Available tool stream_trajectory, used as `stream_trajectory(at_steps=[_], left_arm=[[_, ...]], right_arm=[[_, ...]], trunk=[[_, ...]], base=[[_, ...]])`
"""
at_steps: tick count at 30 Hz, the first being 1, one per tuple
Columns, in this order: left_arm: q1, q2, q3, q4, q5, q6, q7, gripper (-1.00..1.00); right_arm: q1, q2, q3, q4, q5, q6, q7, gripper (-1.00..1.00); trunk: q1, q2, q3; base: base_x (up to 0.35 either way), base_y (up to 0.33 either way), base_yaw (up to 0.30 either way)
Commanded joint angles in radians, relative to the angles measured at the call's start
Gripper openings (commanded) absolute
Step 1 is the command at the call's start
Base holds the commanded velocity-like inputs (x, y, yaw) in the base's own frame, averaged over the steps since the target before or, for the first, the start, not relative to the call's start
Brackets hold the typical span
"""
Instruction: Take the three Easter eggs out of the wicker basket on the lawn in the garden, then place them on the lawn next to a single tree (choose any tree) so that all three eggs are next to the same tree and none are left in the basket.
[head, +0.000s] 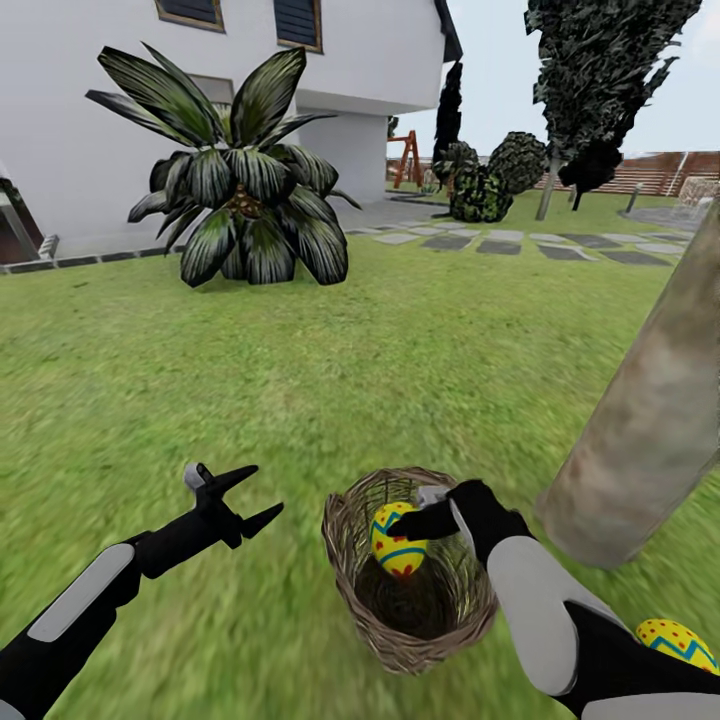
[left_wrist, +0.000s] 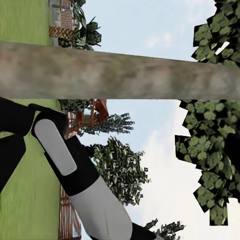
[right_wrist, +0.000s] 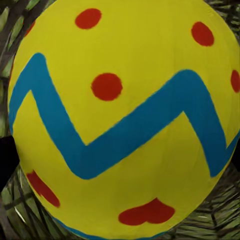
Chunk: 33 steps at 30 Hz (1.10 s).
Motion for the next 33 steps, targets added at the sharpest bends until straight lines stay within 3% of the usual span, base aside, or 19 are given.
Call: stream_trajectory(at_steps=[1,5,8,10,15,20,23,25,33], left_arm=[[-0.001,0.001,-0.003,0.001,-0.002,0.001,-0.007,1.0],[-0.001,0.001,-0.003,0.001,-0.002,0.001,-0.007,1.0],[-0.001,0.001,-0.003,0.001,-0.002,0.001,-0.007,1.0],[-0.001,0.001,-0.003,0.002,-0.002,0.001,-0.007,1.0],[-0.001,0.001,-0.004,0.002,-0.002,0.001,-0.006,1.0],[-0.001,0.0,-0.003,0.002,-0.002,0.0,-0.005,1.0],[-0.001,0.0,-0.002,0.002,-0.003,-0.001,-0.005,1.0],[-0.001,0.0,-0.001,0.002,-0.003,-0.002,-0.005,1.0],[-0.001,0.001,-0.004,0.002,-0.003,-0.002,-0.005,1.0]], right_arm=[[0.0,0.0,-0.007,-0.004,0.009,0.007,0.022,-1.0],[0.0,0.0,-0.009,-0.018,0.01,0.01,0.053,-1.0],[0.0,-0.006,-0.007,-0.021,0.014,0.011,0.155,-1.0],[0.0,-0.016,-0.005,-0.037,0.013,0.033,0.183,-1.0],[0.001,-0.03,-0.003,-0.193,0.023,0.14,0.346,-1.0],[0.005,-0.054,-0.003,-0.311,0.019,0.184,0.438,-1.0],[0.022,-0.056,-0.003,-0.377,0.016,0.186,0.596,-1.0],[0.039,-0.056,-0.003,-0.422,0.013,0.186,0.666,-1.0],[0.069,-0.057,-0.007,-0.493,0.008,0.186,0.769,-1.0]], trunk=[[-0.001,0.0,0.003],[-0.002,0.001,0.019],[-0.004,0.002,0.03],[-0.005,0.002,0.038],[-0.007,0.003,0.057],[-0.009,0.004,0.077],[-0.01,0.005,0.088],[-0.011,0.006,0.096],[-0.015,0.007,0.129]], base=[[0.0,0.0,0.0],[0.0,0.0,0.0],[0.0,0.0,0.0],[0.0,0.0,0.0],[0.0,0.0,0.0],[0.0,0.0,0.0],[-0.003,0.0,0.0],[-0.163,0.0,0.0],[-0.243,0.0,-0.05]])
